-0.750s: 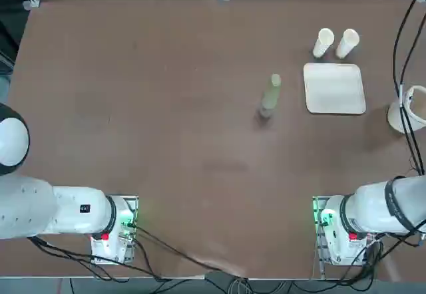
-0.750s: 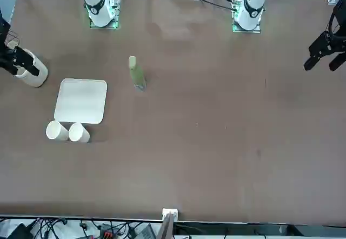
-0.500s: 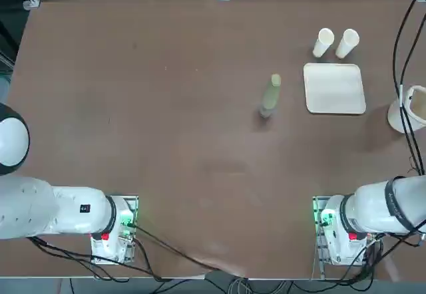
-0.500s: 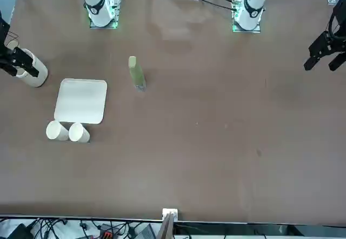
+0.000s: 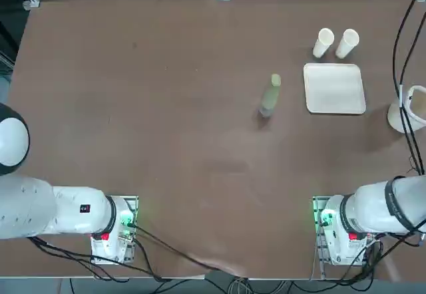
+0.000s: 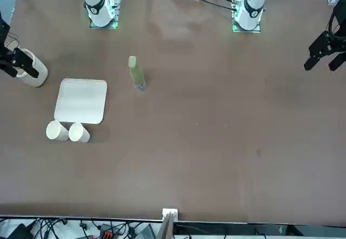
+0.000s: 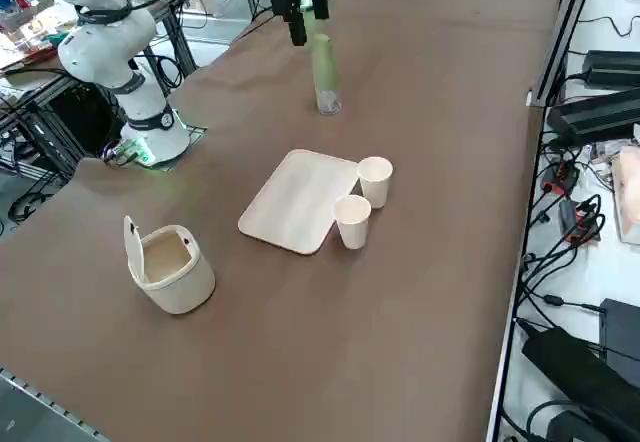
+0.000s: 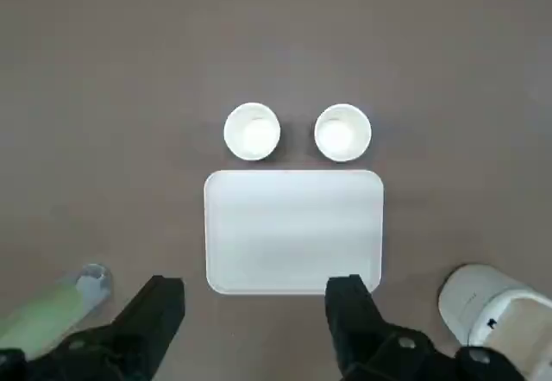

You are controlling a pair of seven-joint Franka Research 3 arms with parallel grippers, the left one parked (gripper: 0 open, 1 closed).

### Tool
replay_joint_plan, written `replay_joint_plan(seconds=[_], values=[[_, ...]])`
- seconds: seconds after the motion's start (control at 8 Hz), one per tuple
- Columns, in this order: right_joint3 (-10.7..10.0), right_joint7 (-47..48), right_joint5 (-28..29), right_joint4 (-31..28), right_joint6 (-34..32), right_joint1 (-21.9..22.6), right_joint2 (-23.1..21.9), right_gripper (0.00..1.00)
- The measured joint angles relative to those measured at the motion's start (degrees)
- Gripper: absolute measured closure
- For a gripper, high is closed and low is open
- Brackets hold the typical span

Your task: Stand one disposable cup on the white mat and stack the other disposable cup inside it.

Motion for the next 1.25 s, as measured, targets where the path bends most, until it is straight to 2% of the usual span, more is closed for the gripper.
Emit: replay_joint_plan(seconds=[0.25,0.62,0.88,1.25], values=[[0.39,0.00,0.00,-0.17,4.24,0.89,4.35,0.00],[0.68,0.27,-0.04,-0.34,15.07,4.75,16.22,0.00],[0.66,0.29,-0.08,-0.14,20.14,5.35,22.67,0.00],[0.56,0.29,-0.45,0.10,22.34,5.51,26.61,0.04]])
